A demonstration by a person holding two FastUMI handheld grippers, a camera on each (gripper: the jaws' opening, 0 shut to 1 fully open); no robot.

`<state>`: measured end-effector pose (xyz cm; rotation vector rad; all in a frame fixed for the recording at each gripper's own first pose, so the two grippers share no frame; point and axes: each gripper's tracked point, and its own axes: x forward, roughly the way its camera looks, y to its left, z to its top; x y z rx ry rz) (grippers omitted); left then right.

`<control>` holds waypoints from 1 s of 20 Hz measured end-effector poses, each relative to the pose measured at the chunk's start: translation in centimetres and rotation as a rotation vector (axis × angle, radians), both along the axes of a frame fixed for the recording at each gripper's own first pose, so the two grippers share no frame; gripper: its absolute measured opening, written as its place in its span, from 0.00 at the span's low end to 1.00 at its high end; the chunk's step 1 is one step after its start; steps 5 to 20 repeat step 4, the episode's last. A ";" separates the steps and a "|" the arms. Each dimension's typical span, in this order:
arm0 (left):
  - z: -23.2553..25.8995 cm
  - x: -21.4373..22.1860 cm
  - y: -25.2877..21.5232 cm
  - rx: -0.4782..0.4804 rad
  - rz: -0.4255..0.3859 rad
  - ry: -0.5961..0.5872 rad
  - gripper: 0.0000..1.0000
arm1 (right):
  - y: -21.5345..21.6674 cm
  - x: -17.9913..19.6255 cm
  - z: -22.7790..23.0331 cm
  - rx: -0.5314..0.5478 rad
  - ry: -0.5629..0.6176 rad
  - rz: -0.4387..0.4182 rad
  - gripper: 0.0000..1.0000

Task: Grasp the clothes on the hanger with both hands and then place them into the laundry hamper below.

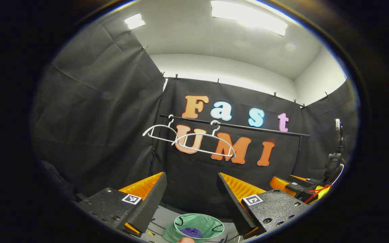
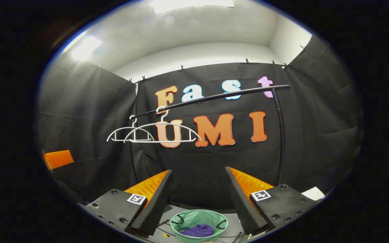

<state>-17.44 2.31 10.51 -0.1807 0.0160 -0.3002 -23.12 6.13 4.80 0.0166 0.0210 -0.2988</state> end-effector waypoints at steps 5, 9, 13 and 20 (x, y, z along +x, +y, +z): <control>-0.2 -0.2 0.0 0.013 -0.001 -0.001 0.89 | 0.0 -1.4 1.1 -0.004 -0.008 -0.001 0.89; -0.2 -0.2 0.0 0.013 -0.001 -0.001 0.89 | 0.0 -1.4 1.1 -0.004 -0.008 -0.001 0.89; -0.2 -0.2 0.0 0.013 -0.001 -0.001 0.89 | 0.0 -1.4 1.1 -0.004 -0.008 -0.001 0.89; -0.2 -0.2 0.0 0.013 -0.001 -0.001 0.89 | 0.0 -1.4 1.1 -0.004 -0.008 -0.001 0.89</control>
